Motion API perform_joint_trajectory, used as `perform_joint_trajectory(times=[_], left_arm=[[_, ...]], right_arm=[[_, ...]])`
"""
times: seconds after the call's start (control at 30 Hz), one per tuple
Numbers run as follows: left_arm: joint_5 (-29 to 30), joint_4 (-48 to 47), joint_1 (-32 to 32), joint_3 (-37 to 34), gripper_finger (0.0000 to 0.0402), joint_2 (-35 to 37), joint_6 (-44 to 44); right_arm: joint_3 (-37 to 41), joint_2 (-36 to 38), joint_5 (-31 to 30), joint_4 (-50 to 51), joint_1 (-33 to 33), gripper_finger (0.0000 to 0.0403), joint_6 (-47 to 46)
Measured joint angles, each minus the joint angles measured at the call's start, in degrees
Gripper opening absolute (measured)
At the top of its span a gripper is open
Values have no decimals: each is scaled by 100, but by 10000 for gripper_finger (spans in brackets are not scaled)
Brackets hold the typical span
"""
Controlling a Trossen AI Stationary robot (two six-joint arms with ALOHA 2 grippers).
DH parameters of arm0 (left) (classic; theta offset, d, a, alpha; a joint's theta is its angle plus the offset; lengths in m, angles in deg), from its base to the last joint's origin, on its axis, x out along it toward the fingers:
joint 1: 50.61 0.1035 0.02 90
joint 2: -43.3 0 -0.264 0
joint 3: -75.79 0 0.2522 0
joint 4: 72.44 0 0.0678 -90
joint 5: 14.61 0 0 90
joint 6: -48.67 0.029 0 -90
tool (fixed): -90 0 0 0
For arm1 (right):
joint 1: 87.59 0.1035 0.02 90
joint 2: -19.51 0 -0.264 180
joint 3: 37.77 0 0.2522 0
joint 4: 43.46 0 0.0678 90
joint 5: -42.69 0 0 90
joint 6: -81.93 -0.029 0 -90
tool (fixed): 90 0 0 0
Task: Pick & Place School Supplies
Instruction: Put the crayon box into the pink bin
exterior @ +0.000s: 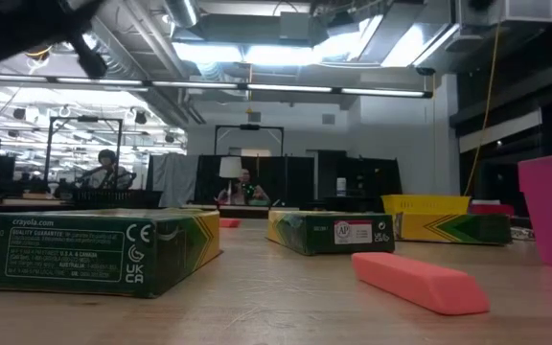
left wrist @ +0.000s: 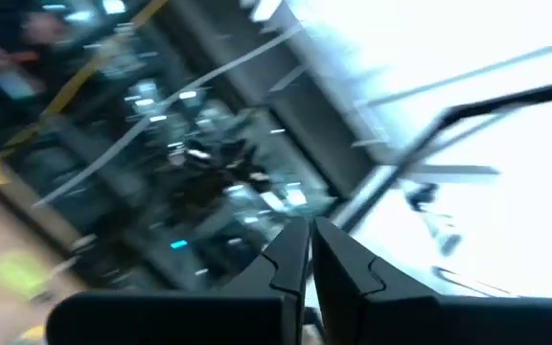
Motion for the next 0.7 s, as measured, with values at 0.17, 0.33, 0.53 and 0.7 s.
perform_joint_trajectory(times=[0.17,0.33,0.53,0.7], left_arm=[[-506,353,-207,330,15,-20,768],[-667,-115,-420,963,16,-382,1570],[442,-2931,-581,2211,16,-1227,2307],[927,-5461,-802,3228,16,-2299,1674]], right_arm=[[-1038,-533,399,602,131,107,423],[-2139,-557,272,3482,236,107,-511],[-3589,-1005,-212,7528,363,107,-2349],[-4011,-1672,-72,9194,495,107,-3777]])
